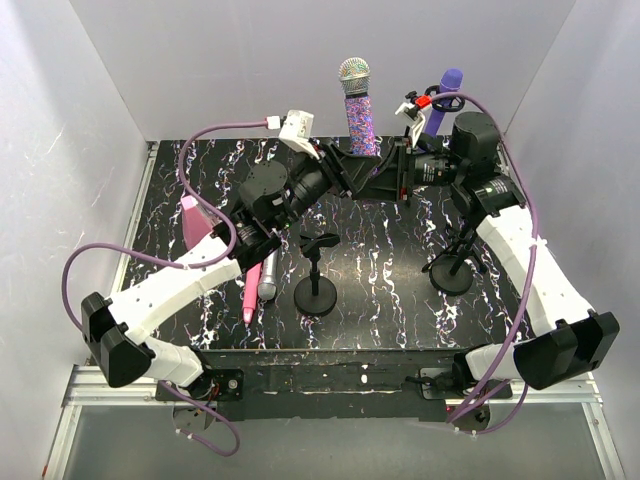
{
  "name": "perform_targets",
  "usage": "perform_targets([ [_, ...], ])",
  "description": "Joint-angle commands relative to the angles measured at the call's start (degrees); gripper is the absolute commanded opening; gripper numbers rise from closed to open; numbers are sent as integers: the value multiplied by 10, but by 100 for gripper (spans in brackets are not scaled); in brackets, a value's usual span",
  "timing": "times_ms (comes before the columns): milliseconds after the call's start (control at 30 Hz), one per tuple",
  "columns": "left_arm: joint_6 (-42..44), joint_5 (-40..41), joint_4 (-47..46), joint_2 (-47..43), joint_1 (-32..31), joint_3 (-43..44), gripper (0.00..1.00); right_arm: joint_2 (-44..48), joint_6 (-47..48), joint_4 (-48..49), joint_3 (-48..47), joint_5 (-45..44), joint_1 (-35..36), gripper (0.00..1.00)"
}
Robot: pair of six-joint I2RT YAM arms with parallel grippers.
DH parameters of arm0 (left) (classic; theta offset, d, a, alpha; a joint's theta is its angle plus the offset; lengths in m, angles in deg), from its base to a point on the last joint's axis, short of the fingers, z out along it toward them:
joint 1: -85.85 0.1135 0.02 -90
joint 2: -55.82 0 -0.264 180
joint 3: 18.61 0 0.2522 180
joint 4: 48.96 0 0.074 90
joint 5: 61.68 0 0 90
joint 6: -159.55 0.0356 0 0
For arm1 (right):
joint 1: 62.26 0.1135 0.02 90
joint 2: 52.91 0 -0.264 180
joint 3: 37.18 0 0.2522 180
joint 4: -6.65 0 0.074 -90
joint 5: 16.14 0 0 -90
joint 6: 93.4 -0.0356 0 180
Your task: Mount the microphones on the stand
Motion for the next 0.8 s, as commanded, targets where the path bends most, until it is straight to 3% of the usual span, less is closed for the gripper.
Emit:
perform_targets([
  [0, 16, 19, -5, -41, -3, 0, 17, 20, 3, 22, 15, 22, -3, 1],
  [200, 80, 9, 81, -114, -1, -18, 88, 38, 160, -63, 34, 45, -17, 1],
  [233, 94, 2, 106, -129, 1, -18, 95, 43, 187, -78, 39, 46, -18, 1],
  [533, 291, -172, 428, -184, 33, 5, 98, 46, 505, -209, 85, 103, -18, 1],
  [667, 396, -261, 417, -240, 62, -104, 98, 47, 622, -240, 120, 143, -18, 1],
  [767, 418, -330, 371, -282, 115, -169, 98, 48, 674, -250, 141, 157, -15, 1],
])
